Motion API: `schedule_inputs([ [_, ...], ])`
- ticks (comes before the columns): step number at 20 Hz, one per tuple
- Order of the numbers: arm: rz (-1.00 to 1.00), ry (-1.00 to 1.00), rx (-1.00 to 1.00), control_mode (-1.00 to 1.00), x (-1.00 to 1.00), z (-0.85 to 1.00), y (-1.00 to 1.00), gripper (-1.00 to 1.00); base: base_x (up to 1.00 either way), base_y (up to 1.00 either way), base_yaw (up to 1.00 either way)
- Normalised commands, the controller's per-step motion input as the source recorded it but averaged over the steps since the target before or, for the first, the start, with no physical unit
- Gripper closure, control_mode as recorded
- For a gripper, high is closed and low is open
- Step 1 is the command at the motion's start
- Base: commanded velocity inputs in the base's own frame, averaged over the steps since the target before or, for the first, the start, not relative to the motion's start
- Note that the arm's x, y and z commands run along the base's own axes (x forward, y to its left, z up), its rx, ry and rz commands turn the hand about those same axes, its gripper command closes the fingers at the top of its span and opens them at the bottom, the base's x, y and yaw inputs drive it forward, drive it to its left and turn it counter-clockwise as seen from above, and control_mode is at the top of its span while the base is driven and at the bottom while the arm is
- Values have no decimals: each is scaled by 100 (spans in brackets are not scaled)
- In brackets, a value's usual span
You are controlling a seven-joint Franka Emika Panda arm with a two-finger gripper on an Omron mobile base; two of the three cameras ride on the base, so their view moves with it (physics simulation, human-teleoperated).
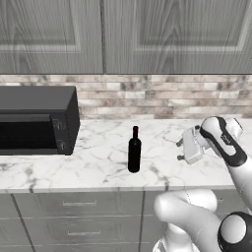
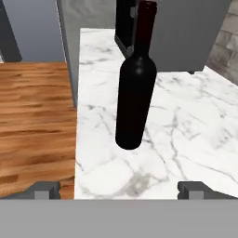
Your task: There is a wine glass and glass cup on the dining counter. Place the wine bottle next to the wine glass and the juice bottle next to the glass cup.
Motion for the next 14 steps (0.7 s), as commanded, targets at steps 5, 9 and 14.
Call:
schedule_inputs([
  [5,15,-10,7,-100,13,6,31,-100,0,0,0],
  [9,3,0,4,-100,9,21,17,-100,0,0,0],
  [14,1,0,1,-100,8,17,31,-100,0,0,0],
])
